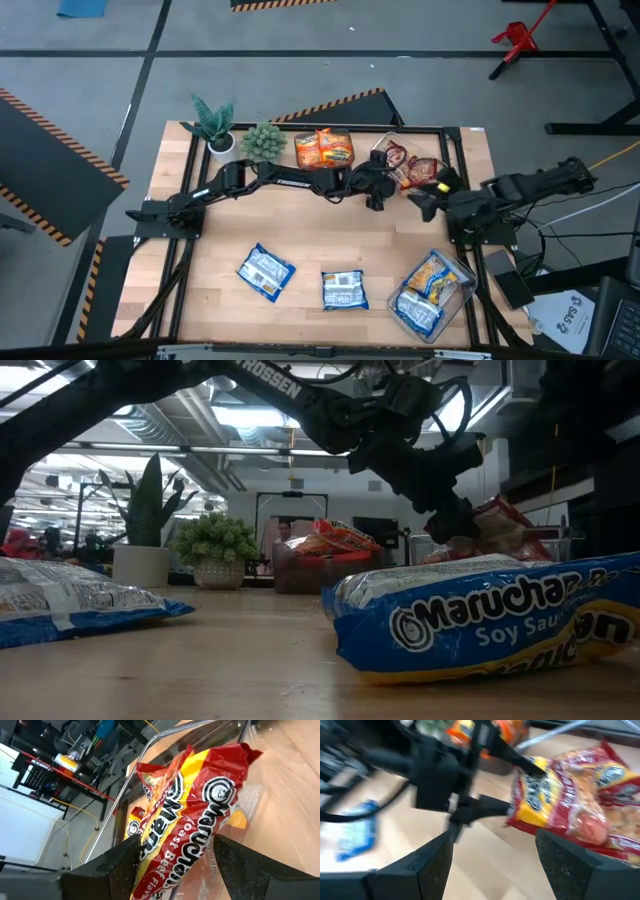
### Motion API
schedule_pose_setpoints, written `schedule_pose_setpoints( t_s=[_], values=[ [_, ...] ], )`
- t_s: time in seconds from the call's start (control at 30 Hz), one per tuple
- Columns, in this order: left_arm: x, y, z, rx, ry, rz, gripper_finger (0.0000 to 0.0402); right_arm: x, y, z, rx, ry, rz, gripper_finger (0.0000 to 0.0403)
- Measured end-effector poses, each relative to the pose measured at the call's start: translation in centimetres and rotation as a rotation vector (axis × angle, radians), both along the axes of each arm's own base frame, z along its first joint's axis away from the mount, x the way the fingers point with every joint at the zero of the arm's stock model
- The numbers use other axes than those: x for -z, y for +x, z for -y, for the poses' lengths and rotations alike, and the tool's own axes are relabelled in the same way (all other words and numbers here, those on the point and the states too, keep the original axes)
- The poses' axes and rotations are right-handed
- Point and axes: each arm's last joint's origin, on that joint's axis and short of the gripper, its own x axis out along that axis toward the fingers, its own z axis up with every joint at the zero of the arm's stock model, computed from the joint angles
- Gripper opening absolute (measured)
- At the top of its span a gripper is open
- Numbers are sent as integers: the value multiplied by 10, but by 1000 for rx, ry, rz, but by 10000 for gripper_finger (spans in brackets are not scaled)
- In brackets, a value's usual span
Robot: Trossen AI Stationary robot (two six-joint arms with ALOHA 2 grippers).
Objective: Sort Maruchan noodles
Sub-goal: Put the red noodle pack into the top transparent bin
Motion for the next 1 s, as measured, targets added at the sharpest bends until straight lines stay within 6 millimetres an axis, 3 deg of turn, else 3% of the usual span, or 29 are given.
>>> schedule_pose_setpoints(
  t_s=[0.23,0.47,0.7,0.87,1.0],
  values=[
    [0,0,3,-2,2,-2,245,21,25,-7,71,-41,-185,269],
    [0,1,10,-35,24,-6,245,40,41,-10,218,-82,-264,269],
    [1,0,13,-65,40,-15,245,50,32,0,459,28,-334,269],
    [0,-1,15,-142,95,-29,245,49,27,7,553,73,-324,269],
    [2,-1,16,-130,85,-45,245,32,34,6,442,42,-214,269]
  ],
)
